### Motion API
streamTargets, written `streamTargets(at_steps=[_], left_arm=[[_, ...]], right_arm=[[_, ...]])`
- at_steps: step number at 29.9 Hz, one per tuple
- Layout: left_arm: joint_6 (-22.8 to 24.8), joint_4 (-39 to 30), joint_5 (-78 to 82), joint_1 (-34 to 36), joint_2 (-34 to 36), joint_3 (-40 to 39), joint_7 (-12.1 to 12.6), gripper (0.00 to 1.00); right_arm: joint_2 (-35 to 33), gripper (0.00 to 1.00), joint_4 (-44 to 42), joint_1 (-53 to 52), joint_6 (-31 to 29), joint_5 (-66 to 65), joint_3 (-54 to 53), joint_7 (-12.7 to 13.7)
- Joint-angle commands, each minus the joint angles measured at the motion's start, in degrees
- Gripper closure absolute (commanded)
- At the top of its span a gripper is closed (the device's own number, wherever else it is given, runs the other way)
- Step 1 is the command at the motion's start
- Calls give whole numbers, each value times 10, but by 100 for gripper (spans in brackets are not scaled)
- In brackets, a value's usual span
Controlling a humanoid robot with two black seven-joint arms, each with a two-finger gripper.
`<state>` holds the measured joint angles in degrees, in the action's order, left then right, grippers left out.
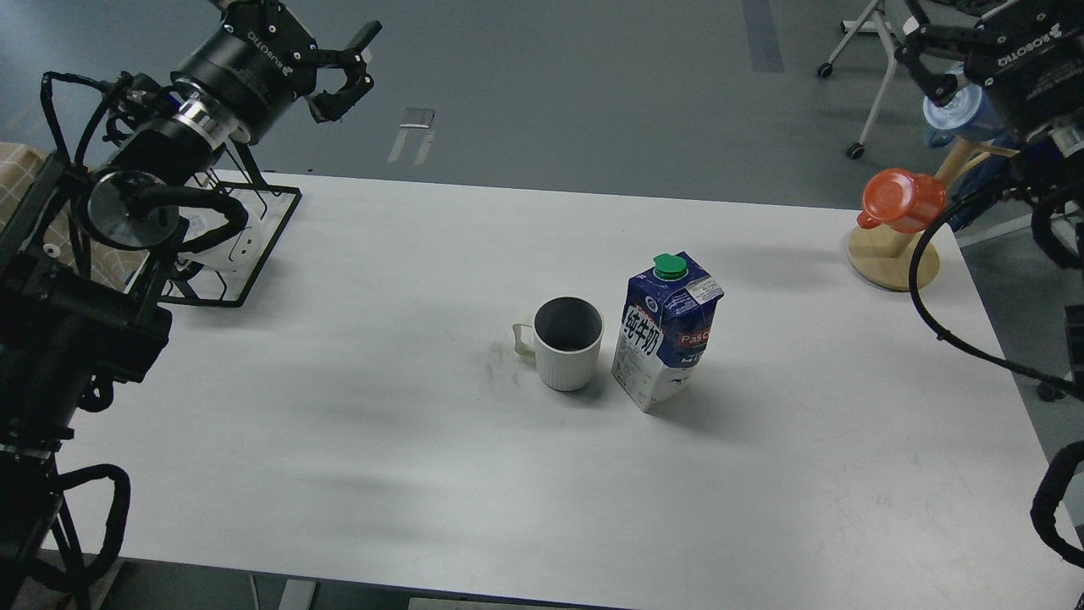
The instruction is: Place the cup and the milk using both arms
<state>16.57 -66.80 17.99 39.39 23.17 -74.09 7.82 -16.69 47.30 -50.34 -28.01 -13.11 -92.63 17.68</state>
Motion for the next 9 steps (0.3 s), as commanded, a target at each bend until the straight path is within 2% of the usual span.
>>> streamTargets(at_steps=[1, 2, 3, 5, 9], left_arm=[[23, 4, 37, 12, 1, 1, -73, 2], [28, 4, 55, 16, 1, 2, -90, 2], [26, 6, 63, 19, -1, 2, -93, 2], [22, 12, 68, 33, -1, 3, -91, 2], [14, 83, 64, 88, -1, 10, -90, 2]], right_arm=[[-8, 0, -13, -56, 0, -7, 0, 0], [-8, 0, -12, -65, 0, -4, 0, 0], [-8, 0, -12, -67, 0, -4, 0, 0], [-8, 0, -9, -69, 0, -4, 0, 0], [-9, 0, 10, -65, 0, -5, 0, 0]])
